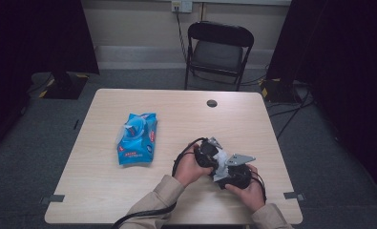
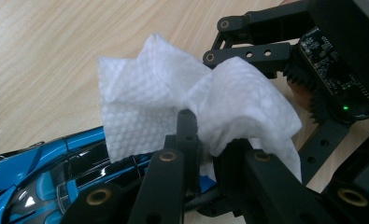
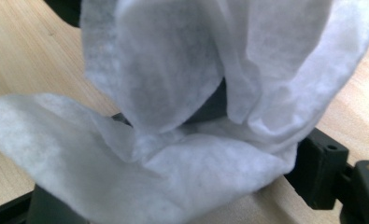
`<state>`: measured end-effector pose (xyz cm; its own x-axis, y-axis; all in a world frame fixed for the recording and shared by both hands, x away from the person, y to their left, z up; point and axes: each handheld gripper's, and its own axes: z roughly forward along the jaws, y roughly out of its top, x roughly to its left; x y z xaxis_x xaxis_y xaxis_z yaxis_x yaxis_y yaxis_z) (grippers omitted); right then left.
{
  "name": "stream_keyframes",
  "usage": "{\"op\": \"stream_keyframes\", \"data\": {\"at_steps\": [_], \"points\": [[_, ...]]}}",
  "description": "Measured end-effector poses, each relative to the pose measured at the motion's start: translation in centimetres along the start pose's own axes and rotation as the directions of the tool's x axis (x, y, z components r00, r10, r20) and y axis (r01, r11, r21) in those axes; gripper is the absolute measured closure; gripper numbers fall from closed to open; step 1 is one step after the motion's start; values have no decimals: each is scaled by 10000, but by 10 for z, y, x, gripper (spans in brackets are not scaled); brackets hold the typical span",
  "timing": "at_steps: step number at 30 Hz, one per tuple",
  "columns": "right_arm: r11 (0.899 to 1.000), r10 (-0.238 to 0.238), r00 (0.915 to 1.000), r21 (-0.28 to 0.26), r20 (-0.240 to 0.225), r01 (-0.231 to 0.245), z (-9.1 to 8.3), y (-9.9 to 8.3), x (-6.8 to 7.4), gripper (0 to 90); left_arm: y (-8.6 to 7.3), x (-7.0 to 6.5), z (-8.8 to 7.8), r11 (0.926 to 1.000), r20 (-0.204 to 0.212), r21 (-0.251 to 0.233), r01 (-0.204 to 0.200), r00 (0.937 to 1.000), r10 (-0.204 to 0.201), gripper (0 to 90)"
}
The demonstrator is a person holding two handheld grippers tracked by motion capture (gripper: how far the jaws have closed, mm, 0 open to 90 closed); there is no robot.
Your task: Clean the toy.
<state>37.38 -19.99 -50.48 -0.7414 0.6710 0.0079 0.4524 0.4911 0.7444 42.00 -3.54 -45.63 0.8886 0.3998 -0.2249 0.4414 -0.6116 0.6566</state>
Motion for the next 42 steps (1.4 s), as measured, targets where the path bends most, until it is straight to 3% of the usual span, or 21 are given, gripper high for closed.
{"op": "stream_keyframes", "data": {"at_steps": [4,15,16,23,31,37,42], "points": [[10000,0,10000,-5,7,0,0,0,0,243,-1,2,-1,9999,97,-59,108,9999,-107,824],[10000,3,10000,9,6,-3,0,0,0,243,-5,21,-14,9995,-532,-51,304,9981,-307,824],[10000,2,10000,-4,7,-2,0,0,0,244,-6,24,-16,9988,-569,-169,455,9973,-464,824],[10000,0,10000,6,3,0,0,0,0,244,-8,36,-21,9978,-919,-346,566,9940,-596,823],[10000,1,10000,-1,4,-1,0,0,0,244,-15,54,-26,9946,-1622,-364,976,9814,-1023,822],[10000,9,10000,2,-4,-9,0,0,0,244,-24,70,-30,9865,-1680,-566,1536,9725,-1610,821],[10000,3,10000,9,-3,-3,0,0,0,244,-29,79,-31,9816,-1633,-713,1771,9688,-1866,820]]}}
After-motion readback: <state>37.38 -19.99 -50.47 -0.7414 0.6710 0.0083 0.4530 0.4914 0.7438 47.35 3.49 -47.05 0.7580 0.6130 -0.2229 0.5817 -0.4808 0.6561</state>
